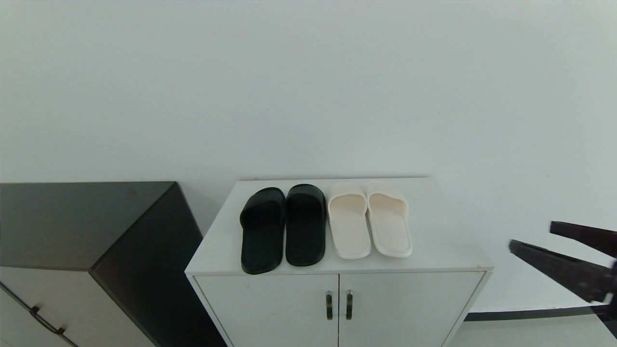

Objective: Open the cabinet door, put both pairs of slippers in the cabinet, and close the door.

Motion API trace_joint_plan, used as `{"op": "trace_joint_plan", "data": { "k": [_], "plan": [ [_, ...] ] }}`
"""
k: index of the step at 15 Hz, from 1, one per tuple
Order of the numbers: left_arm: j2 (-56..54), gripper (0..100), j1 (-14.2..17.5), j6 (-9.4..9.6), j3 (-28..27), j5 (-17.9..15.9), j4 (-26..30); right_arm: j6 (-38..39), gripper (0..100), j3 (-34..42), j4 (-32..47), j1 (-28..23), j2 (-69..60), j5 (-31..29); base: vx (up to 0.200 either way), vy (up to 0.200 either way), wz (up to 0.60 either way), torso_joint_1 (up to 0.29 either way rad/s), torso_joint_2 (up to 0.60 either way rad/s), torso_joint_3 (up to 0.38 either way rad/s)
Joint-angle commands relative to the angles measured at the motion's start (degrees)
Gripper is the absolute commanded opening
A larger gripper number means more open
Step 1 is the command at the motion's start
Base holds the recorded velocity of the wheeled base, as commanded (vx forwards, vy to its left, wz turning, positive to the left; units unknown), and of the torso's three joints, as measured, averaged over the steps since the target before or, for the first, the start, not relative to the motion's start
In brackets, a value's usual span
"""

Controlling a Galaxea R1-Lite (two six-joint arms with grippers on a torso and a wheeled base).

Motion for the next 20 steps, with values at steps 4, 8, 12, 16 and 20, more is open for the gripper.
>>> {"op": "trace_joint_plan", "data": {
  "k": [4,8,12,16,20],
  "plan": [
    [0.1,0,0.0,-0.01,0.0,0.0,0.0,3.8,100,-18.8,-11.1,11.0,33.6,-21.7,0.000,0.000,0.00,0.000,0.00,0.000],
    [0.1,0,0.0,-0.01,0.0,0.0,0.0,3.9,100,-27.0,-12.2,10.8,44.5,-26.9,0.000,0.000,0.00,0.000,0.00,0.000],
    [0.1,0,0.0,-0.01,0.0,0.0,0.0,3.7,100,-28.6,-18.1,7.6,52.1,-26.4,0.000,0.000,0.00,0.000,0.00,0.000],
    [0.1,0,0.0,-0.01,0.0,0.0,0.0,3.7,100,-34.4,-19.4,4.3,58.7,-24.5,0.000,0.000,0.00,0.000,0.00,0.000],
    [0.1,0,0.0,-0.01,0.0,0.0,0.0,3.4,100,-40.1,-19.1,2.9,63.4,-23.7,0.000,0.000,0.00,0.000,0.00,0.000]
  ]
}}
